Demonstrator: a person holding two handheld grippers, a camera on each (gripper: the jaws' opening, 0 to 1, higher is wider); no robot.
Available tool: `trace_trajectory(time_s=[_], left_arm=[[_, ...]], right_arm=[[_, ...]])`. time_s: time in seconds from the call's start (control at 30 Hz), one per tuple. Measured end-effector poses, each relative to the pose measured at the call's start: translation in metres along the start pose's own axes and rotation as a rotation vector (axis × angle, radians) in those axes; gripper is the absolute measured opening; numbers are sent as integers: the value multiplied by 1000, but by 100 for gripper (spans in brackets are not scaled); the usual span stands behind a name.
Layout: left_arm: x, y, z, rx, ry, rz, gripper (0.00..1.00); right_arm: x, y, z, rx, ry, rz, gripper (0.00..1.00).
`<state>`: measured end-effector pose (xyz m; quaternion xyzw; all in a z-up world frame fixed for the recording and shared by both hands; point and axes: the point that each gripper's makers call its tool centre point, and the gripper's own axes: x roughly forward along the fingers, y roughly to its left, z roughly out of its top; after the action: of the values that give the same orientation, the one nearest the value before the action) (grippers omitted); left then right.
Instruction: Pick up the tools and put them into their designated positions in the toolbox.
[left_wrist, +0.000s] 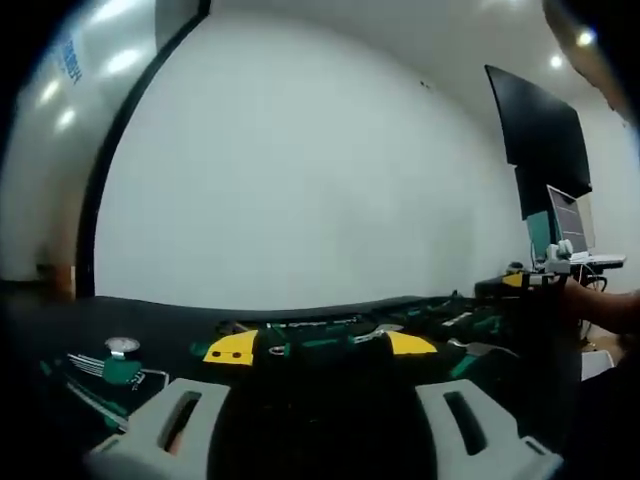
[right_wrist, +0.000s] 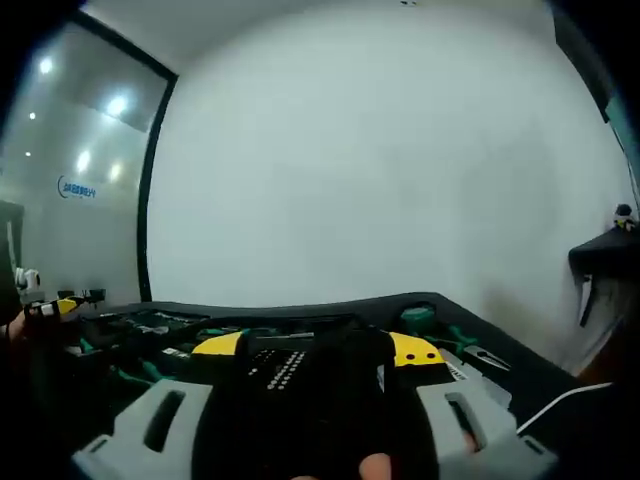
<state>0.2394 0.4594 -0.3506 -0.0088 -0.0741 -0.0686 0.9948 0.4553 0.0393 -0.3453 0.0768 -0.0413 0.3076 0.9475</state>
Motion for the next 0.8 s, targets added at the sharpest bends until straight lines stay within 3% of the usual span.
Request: trace_trajectory(time_s=[0.8], left_arm=[[1,-4,1,14,0,-5,45]], right_arm=[[2,-2,-1,0,1,4,51]])
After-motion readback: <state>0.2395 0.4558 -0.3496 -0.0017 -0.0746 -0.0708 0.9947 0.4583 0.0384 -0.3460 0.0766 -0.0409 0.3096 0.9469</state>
